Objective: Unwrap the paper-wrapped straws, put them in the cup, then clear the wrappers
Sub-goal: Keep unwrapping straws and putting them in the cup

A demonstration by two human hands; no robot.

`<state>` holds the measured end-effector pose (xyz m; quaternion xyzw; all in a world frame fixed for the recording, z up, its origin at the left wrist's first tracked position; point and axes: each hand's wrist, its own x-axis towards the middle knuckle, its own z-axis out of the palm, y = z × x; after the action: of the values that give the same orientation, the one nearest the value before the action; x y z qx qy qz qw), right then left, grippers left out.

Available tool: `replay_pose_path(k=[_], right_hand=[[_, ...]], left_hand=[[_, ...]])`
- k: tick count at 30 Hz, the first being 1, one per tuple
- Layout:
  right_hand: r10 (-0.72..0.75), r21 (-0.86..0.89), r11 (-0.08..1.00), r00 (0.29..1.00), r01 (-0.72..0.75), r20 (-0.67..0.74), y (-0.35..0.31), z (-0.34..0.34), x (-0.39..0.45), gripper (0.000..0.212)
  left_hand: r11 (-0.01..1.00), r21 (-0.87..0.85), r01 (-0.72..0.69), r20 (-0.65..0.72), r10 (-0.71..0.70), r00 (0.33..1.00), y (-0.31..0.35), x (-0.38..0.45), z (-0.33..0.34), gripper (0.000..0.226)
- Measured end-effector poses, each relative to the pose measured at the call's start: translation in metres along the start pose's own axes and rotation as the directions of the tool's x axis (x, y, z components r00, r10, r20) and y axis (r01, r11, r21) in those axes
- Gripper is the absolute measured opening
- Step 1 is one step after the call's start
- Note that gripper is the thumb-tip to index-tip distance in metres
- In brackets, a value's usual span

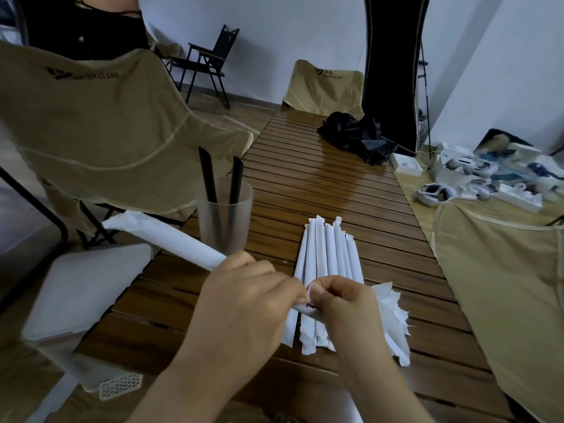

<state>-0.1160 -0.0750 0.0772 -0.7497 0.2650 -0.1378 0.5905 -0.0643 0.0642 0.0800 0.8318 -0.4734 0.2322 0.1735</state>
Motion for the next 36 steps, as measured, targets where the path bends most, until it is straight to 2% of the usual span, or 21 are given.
replay_pose_path(k=[2,4,6,8,10,12,14,18,25,28,32,34,36], right_hand=[[-0.056,-0.028,0.998,0.998,0.056,0.005,0.000,-0.004,0.003,0.022],[-0.119,-0.104,0.987,0.990,0.126,0.072,-0.005,-0.010,0.002,0.016],[-0.107,-0.143,0.980,0.977,0.135,0.186,-0.010,-0.014,0.000,0.007],[-0.081,-0.164,0.979,0.965,0.125,0.250,-0.012,-0.019,-0.002,0.009],[-0.096,-0.145,0.981,0.968,0.132,0.231,-0.011,-0.021,-0.002,0.009],[-0.151,-0.159,0.970,0.970,0.182,0.190,-0.010,-0.021,-0.002,0.011],[-0.216,-0.207,0.947,0.965,0.244,0.149,-0.007,-0.016,-0.001,0.014],[-0.293,-0.243,0.922,0.953,0.302,0.077,-0.003,-0.005,-0.001,0.015],[-0.163,-0.090,0.983,0.987,0.162,-0.005,0.001,-0.003,0.005,0.017],[-0.123,-0.112,0.985,0.991,0.128,0.055,0.001,-0.006,0.007,0.016],[-0.046,-0.195,0.977,0.975,0.090,0.219,0.000,-0.015,0.009,0.016],[-0.041,-0.219,0.971,0.970,0.096,0.240,0.000,-0.016,0.010,0.015],[-0.098,-0.248,0.957,0.971,0.152,0.216,0.002,-0.015,0.010,0.020]], left_hand=[[0.999,-0.031,0.022,0.006,-0.022,1.000,-0.002,0.000,0.002,0.023],[0.998,-0.060,0.025,0.021,-0.023,1.000,-0.009,0.001,0.001,0.028],[0.999,-0.051,0.011,0.022,-0.010,1.000,-0.015,0.004,-0.003,0.034],[0.996,-0.086,0.011,0.016,-0.009,1.000,-0.018,0.005,-0.008,0.028],[0.982,-0.181,0.062,0.056,-0.053,0.997,-0.021,0.002,-0.011,0.003],[0.947,-0.265,0.182,0.145,-0.147,0.978,-0.017,0.001,-0.014,0.023],[0.910,-0.301,0.286,0.190,-0.236,0.953,-0.016,-0.002,-0.012,0.035],[0.878,-0.318,0.357,0.272,-0.276,0.922,-0.019,-0.006,-0.010,0.025],[0.923,-0.268,0.277,0.255,-0.209,0.944,-0.019,0.000,-0.009,0.029],[0.927,-0.254,0.275,0.265,-0.207,0.942,-0.021,0.000,-0.006,0.029],[0.924,-0.220,0.312,0.244,-0.257,0.935,-0.029,-0.007,-0.004,0.020],[0.917,-0.214,0.337,0.257,-0.280,0.925,-0.030,-0.010,-0.004,0.016],[0.890,-0.249,0.382,0.313,-0.299,0.901,-0.029,-0.011,-0.003,0.018]])
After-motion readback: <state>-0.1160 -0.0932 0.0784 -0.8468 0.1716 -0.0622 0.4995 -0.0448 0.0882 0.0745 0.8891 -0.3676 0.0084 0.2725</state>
